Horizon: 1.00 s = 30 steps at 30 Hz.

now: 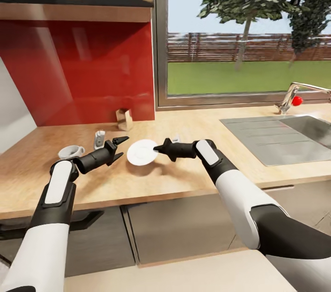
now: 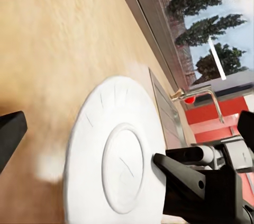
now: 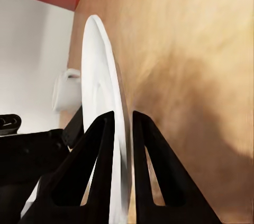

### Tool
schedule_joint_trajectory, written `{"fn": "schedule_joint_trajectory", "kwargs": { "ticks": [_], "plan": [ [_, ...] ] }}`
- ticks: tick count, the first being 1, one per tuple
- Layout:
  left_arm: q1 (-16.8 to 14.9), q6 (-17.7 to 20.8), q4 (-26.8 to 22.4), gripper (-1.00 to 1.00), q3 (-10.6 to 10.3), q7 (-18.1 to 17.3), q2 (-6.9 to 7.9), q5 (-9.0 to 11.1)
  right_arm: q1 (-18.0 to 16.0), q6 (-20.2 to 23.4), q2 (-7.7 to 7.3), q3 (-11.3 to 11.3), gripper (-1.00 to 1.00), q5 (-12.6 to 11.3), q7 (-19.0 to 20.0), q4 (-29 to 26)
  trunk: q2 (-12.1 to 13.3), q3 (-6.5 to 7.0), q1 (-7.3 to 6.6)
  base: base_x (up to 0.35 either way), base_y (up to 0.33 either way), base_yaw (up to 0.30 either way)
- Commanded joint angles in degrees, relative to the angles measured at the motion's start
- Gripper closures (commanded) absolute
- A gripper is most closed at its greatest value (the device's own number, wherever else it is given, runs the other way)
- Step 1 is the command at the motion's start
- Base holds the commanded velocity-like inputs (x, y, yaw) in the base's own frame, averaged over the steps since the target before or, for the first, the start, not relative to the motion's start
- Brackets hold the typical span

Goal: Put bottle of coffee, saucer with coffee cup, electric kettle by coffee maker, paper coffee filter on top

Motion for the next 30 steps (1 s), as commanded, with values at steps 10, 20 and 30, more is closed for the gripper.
{"fn": "schedule_joint_trajectory", "kwargs": {
  "ticks": [10, 20, 30],
  "plan": [
    [-0.04, 0.34, -0.18, -1.00, 0.01, 0.53, 0.01, 0.63, -0.12, 0.09, 0.00, -0.27, 1.00, 0.57, 0.72, -0.47, -0.03, -0.06, -0.03, -0.111, 0.000, 0.000],
    [-0.04, 0.34, -0.19, -1.00, 0.05, 0.53, 0.01, 0.68, -0.11, 0.09, 0.00, -0.44, 1.00, 0.67, 0.68, -2.29, -0.03, -0.06, -0.03, -0.218, 0.000, 0.000],
    [-0.04, 0.37, -0.21, -1.00, 0.02, 0.51, 0.01, 0.66, -0.11, 0.09, 0.00, -0.56, 1.00, 0.67, 0.74, -2.48, -0.03, -0.06, -0.03, -0.230, 0.000, 0.000]
  ]
}}
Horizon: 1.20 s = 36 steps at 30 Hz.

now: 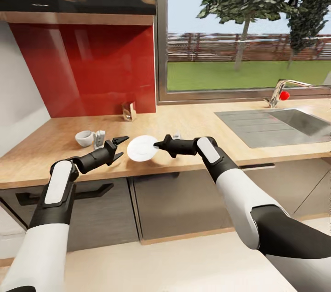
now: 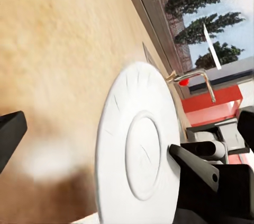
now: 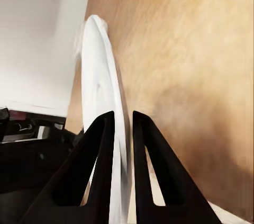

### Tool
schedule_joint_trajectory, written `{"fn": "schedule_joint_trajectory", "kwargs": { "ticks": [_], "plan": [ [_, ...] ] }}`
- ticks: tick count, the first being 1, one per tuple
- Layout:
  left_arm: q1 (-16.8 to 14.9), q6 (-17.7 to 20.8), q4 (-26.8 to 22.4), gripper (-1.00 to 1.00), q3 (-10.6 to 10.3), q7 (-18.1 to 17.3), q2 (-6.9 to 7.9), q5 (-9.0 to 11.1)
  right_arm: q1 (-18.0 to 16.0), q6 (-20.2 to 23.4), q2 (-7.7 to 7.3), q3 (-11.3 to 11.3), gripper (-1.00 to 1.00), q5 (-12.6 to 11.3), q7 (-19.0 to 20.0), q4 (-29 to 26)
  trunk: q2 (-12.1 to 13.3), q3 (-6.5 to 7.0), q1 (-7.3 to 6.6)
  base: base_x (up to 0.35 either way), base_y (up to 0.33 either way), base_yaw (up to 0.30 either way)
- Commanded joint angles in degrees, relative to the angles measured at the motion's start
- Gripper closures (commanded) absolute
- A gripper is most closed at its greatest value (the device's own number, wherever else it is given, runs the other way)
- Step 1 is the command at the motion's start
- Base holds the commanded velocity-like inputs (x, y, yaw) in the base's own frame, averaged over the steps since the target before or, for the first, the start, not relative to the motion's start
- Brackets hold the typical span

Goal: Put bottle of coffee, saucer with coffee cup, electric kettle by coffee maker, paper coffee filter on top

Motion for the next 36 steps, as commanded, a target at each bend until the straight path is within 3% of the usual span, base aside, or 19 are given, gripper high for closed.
{"fn": "schedule_joint_trajectory", "kwargs": {
  "ticks": [1, 4, 18, 21, 24, 26, 31, 32, 33, 34, 36],
  "plan": [
    [-0.04, 0.26, -0.07, -1.00, 0.05, 0.58, -0.01, 0.61, -0.05, 0.10, 0.00, -0.02, 1.00, 0.42, 0.65, -0.12, -0.03, -0.06, -0.02, -0.145, 0.000, 0.000],
    [-0.04, 1.49, -3.78, -1.00, 0.09, 0.50, -0.01, 0.63, -0.05, 0.10, 0.00, -0.14, 1.00, 0.51, 0.66, -1.16, -0.03, -0.06, -0.02, -0.014, 0.000, 0.000],
    [0.02, 2.44, -8.15, -1.00, 0.18, 0.13, 0.45, 0.70, -0.05, 0.10, 0.00, -0.24, 1.00, 0.55, 0.66, -2.19, -0.03, -0.06, -0.02, -0.001, 0.000, 0.000],
    [0.06, 2.59, -8.41, -1.00, 0.17, -0.28, 1.01, 0.71, -0.05, 0.10, 0.00, -0.24, 1.00, 0.53, 0.66, -2.30, -0.03, -0.06, -0.02, 0.000, 0.000, 0.000],
    [0.19, 2.88, -8.65, -1.00, 0.14, -3.13, 2.17, 0.71, -0.05, 0.10, 0.00, -0.29, 1.00, 0.53, 0.66, -2.37, -0.03, -0.06, -0.02, 0.000, 0.000, 0.000],
    [0.27, 2.99, -8.71, -1.00, 0.13, -5.92, 2.95, 0.71, -0.06, 0.10, 0.00, -0.30, 1.00, 0.54, 0.66, -2.40, -0.03, -0.06, -0.02, 0.000, 0.000, 0.000],
    [2.88, 3.15, -8.71, -1.00, -0.89, -19.78, 7.02, 0.71, -0.12, 0.10, -1.16, -0.46, 1.00, 0.52, 0.66, -2.43, -0.03, -0.06, -0.02, 0.000, 0.000, 0.000],
    [4.26, 3.14, -8.72, -1.00, -2.07, -23.97, 8.13, 0.71, -0.12, 0.10, -1.48, -0.77, 1.00, 0.52, 0.66, -2.45, -0.03, -0.06, -0.02, 0.000, 0.000, 0.000],
    [4.91, 3.13, -8.72, -1.00, -2.78, -25.98, 8.77, 0.70, -0.13, 0.10, -1.60, -1.00, 1.00, 0.51, 0.66, -2.47, -0.03, -0.06, -0.02, 0.000, 0.000, 0.000],
    [8.17, 3.11, -8.78, -1.00, -6.27, -33.68, 11.86, 0.70, -0.17, 0.10, -1.94, -2.05, 1.00, 0.57, 0.66, -3.03, -0.03, -0.06, -0.02, 0.000, 0.000, 0.000],
    [11.43, 3.01, -8.80, -1.00, -8.90, -39.78, 14.22, 0.66, -0.20, 0.10, -2.23, -2.58, 1.00, 0.63, 0.63, -3.83, -0.03, -0.06, -0.02, 0.000, 0.000, 0.000]
  ]
}}
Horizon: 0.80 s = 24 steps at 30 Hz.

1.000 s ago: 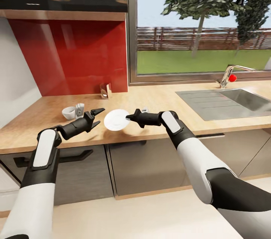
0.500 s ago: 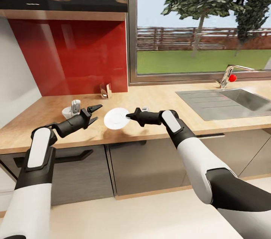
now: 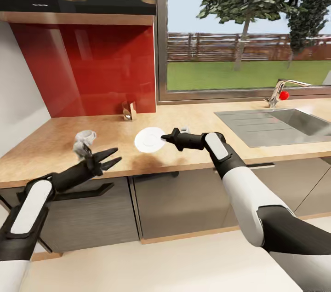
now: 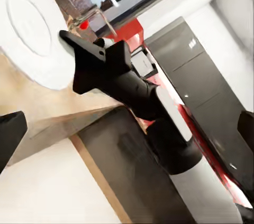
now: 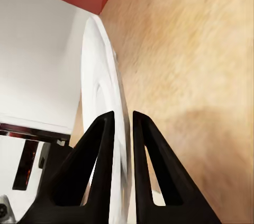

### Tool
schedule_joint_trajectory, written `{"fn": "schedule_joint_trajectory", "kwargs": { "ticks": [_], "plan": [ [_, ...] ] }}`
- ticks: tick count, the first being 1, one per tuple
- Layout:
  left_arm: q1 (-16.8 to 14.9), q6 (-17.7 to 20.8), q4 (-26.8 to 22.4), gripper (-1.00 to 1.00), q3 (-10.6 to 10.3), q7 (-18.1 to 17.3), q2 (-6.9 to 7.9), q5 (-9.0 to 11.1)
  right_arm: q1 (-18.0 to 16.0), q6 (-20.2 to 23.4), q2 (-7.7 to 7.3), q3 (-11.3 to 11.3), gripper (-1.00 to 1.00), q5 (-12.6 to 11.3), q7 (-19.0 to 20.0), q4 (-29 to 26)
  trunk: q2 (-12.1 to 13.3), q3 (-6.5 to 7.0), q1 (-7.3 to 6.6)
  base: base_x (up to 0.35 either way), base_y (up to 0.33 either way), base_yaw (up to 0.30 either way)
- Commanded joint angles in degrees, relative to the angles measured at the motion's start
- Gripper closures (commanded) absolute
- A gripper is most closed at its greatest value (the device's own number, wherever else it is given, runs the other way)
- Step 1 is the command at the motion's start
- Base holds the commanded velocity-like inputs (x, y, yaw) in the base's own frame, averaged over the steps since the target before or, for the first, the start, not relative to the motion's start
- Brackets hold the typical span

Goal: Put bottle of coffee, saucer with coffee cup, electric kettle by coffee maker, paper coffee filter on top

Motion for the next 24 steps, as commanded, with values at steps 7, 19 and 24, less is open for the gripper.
{"fn": "schedule_joint_trajectory", "kwargs": {
  "ticks": [7, 19, 24],
  "plan": [
    [17.36, -0.44, 0.38, -1.00, -2.83, -11.82, 6.92, -0.09, -0.06, 0.23, -1.93, -0.60, 1.00, 0.25, 0.66, -0.95, -0.03, -0.05, 0.00, 0.000, 0.000, 0.000],
    [33.12, -42.24, 65.31, -1.00, -10.30, -39.97, 12.04, -9.95, -0.06, 3.66, -8.48, -3.86, 1.00, -5.13, 1.04, -7.72, -0.03, -0.05, 0.00, 0.000, 0.000, 0.000],
    [33.16, -52.93, 78.61, -1.00, -11.24, -30.20, 10.99, -10.68, 0.00, 3.79, -9.20, -3.95, 1.00, -5.19, 1.05, -9.71, -0.03, -0.05, 0.00, 0.000, 0.000, 0.000]
  ]
}}
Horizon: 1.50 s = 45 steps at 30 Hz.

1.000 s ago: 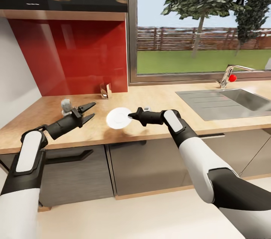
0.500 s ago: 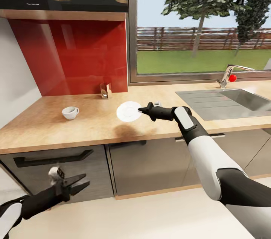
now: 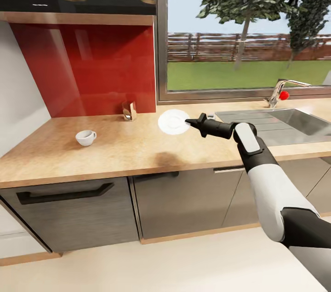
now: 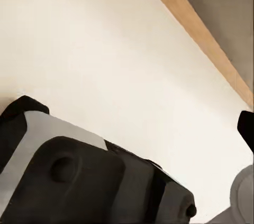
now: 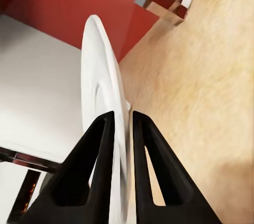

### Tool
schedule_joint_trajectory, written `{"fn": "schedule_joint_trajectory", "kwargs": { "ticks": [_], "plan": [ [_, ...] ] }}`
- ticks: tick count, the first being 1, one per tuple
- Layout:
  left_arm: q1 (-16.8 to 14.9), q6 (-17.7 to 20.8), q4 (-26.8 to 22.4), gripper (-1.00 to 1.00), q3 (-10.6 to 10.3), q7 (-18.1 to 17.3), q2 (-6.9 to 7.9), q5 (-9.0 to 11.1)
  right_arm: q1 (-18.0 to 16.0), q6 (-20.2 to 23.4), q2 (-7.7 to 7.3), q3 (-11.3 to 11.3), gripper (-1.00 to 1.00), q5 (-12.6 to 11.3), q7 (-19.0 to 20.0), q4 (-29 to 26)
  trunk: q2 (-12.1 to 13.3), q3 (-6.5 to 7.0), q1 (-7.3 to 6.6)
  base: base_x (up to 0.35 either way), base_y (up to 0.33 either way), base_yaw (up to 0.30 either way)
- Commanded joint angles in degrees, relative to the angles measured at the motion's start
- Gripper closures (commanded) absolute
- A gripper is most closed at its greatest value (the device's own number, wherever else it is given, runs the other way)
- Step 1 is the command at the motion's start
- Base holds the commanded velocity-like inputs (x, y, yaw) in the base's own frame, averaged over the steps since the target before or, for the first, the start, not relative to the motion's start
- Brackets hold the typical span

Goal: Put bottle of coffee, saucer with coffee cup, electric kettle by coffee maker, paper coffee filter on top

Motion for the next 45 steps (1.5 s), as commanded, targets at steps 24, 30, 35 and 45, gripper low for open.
{"fn": "schedule_joint_trajectory", "kwargs": {
  "ticks": [24, 30, 35, 45],
  "plan": [
    [0.04, -5.97, -1.83, -1.00, -0.45, 24.78, -5.32, 0.52, 0.07, 0.38, -1.33, -1.21, 1.00, 0.44, 0.64, -0.82, -0.02, -0.04, 0.00, 0.000, 0.000, -0.056],
    [0.04, -5.97, -1.83, -1.00, -0.45, 24.82, -5.37, 0.52, 0.07, 0.38, -1.52, -1.20, 1.00, 0.45, 0.66, -0.82, -0.02, -0.04, 0.00, 0.000, 0.000, -0.275],
    [0.04, -5.97, -1.83, -1.00, -0.45, 24.86, -5.37, 0.52, 0.09, 0.38, -1.56, -1.22, 1.00, 0.46, 0.64, -0.82, -0.02, -0.04, 0.00, 0.000, 0.000, -0.276],
    [0.04, -5.99, -1.83, -1.00, -0.60, 25.99, -5.40, 0.52, 2.08, 0.68, -8.92, -1.14, 1.00, -7.88, 0.88, -7.27, -0.02, -0.04, 0.00, 0.000, 0.000, -0.276]
  ]
}}
